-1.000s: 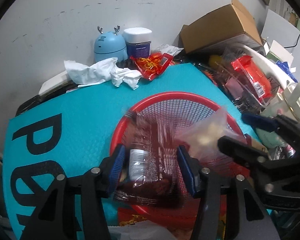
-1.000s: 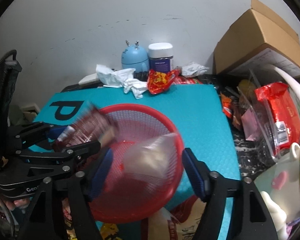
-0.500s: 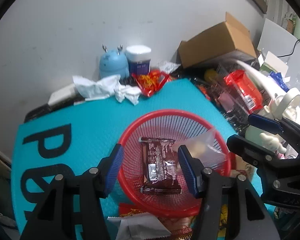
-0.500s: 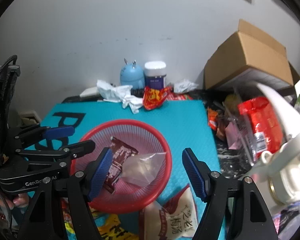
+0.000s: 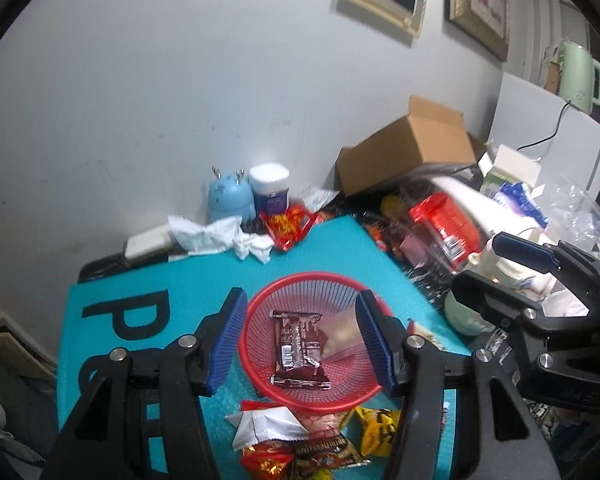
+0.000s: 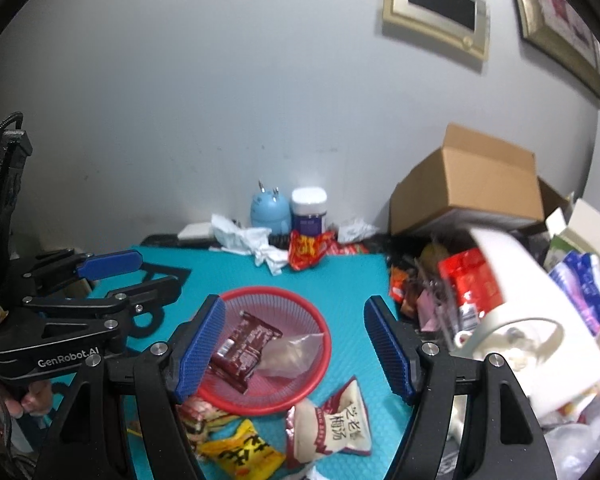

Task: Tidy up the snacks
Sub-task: 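Open both tools to drop the chocolate bar and clear bag into the basket, then withdraw both tools and move toward the remaining snacks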

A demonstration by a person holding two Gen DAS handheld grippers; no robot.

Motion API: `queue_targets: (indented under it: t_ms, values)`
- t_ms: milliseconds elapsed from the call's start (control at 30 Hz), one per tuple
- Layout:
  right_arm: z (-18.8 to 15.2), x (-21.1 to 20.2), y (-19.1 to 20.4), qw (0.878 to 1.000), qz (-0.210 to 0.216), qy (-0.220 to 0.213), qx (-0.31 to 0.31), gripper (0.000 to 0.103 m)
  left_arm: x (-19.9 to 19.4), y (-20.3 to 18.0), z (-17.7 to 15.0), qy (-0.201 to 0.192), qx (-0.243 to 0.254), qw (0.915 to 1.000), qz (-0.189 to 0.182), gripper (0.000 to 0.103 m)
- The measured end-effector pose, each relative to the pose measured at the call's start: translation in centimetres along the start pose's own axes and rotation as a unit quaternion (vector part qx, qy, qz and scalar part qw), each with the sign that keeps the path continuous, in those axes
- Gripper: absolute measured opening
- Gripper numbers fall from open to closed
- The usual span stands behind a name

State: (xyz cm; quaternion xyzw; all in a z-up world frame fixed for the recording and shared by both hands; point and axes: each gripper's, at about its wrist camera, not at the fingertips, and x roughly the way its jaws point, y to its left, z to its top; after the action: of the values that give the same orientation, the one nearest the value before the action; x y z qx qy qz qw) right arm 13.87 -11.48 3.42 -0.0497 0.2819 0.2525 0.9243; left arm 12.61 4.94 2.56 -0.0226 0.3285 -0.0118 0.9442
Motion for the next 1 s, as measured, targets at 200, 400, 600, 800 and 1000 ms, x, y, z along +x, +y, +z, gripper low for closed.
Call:
queue_targets:
  t_ms: [200, 400, 600, 800, 1000]
  values:
    - [0.1, -3.9, 0.8, 1.000, -0.007, -0.028, -0.005, 0.073, -4.0, -1.3, 0.0, -0.029, 0.009, 0.9995, 0.000, 0.056]
    - [-0.4, -7.4, 1.6, 0.999, -0.013, -0.046, -0.009, 0.073, -7.3, -2.4, -0.7, -0.047, 0.017, 0.9988, -0.003, 0.056]
    - [-1.9, -10.2, 2.2, 0.999, -0.012, -0.052, -0.007, 0.073, -10.1, -3.5, -2.3, -0.058, 0.025, 0.9980, -0.002, 0.056]
    - [-4.0, -11.8, 2.9, 0.999, -0.008, -0.046, -0.005, 0.073, -11.9, -4.5, -4.4, -0.055, 0.032, 0.9980, -0.006, 0.056]
    - [-6.6, -13.2, 3.4, 0.999, 0.002, -0.038, 0.004, 0.073, -12.5, -5.0, -7.0, -0.040, 0.029, 0.9986, -0.018, 0.056]
